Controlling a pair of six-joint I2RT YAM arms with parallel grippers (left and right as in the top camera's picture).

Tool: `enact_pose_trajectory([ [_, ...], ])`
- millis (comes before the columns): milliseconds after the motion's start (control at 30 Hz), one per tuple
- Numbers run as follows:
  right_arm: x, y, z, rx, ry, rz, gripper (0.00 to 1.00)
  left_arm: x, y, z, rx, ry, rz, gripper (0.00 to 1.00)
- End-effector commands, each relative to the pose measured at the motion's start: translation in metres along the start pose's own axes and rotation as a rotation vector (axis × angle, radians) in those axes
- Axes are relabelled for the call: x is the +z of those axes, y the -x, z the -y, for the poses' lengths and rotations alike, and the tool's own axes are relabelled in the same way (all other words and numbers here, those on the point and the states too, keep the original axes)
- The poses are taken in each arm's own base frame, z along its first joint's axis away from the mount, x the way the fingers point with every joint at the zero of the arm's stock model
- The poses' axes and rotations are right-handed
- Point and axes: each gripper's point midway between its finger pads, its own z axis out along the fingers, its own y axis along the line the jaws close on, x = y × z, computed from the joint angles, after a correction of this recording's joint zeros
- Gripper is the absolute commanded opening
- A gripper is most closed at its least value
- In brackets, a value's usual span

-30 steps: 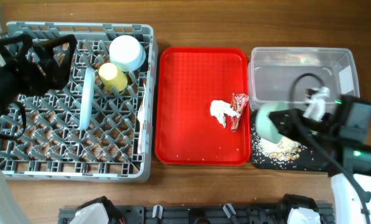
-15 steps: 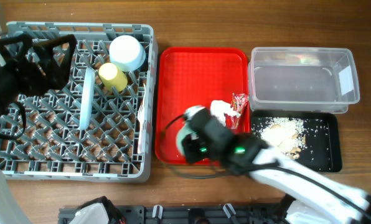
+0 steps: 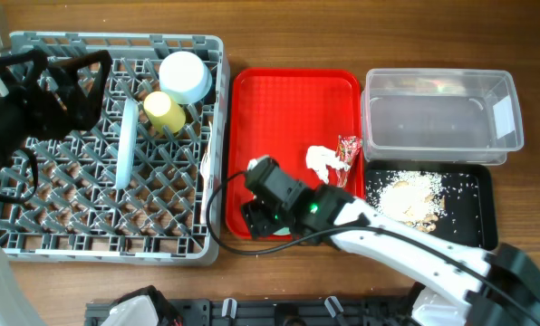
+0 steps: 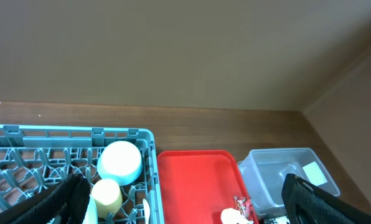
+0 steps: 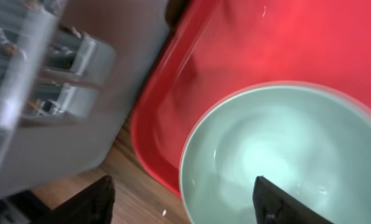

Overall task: Sort waste into correct bins and load items into the dishwasher rack
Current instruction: 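Carry the empty bowl back and set it on the red tray, then grasp the white tissue on the red tray with the right gripper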

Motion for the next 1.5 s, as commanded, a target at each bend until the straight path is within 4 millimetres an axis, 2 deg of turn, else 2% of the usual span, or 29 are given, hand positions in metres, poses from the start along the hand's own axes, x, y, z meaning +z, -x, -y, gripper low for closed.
enact_pose_trajectory([
  [0,-0.053,0.055,0.024,-0.037,-0.127,0.186,0.77,0.0,0.001,0.003,-0.005,-0.013,0.004,1.0],
  [33,-0.059,0.061,0.044,-0.014,-0.193,0.202,0.79,0.0,0.001,0.003,-0.005,-0.013,0.004,1.0],
  [100,-0.062,0.064,0.07,0.036,-0.255,0.201,0.8,0.0,0.001,0.003,-0.005,-0.013,0.004,1.0],
  [300,-0.043,0.06,0.129,0.132,-0.273,0.091,0.89,0.0,0.001,0.003,-0.005,-0.013,0.004,1.0],
  [367,-0.035,0.062,0.137,0.119,-0.251,0.073,0.92,0.0,0.001,0.003,-0.005,-0.013,0.004,1.0],
  [533,-0.014,0.059,0.168,0.145,-0.305,0.027,0.92,0.0,0.001,0.003,-0.005,-0.013,0.004,1.0],
  [800,0.033,0.045,0.18,0.158,-0.31,-0.064,0.91,0.0,0.001,0.003,-0.005,-0.013,0.004,1.0],
  [1000,0.052,0.034,0.18,0.165,-0.291,-0.118,0.71,0.0,0.001,0.003,-0.005,-0.013,0.004,1.0],
  [1133,0.053,0.035,0.18,0.166,-0.288,-0.112,0.64,0.0,0.001,0.003,-0.005,-0.013,0.004,1.0],
  [1300,0.055,0.03,0.18,0.218,-0.288,-0.117,0.62,0.0,0.001,0.003,-0.005,-0.013,0.003,1.0],
  [1400,0.055,0.027,0.181,0.219,-0.289,-0.123,0.22,0.0,0.001,0.003,-0.005,-0.013,0.004,1.0],
  [1433,0.055,0.028,0.18,0.219,-0.288,-0.122,0.11,0.0,0.001,0.003,-0.005,-0.013,0.004,1.0],
  [1467,0.055,0.028,0.18,0.219,-0.284,-0.12,0.04,0.0,0.001,0.003,-0.005,-0.013,0.004,1.0],
])
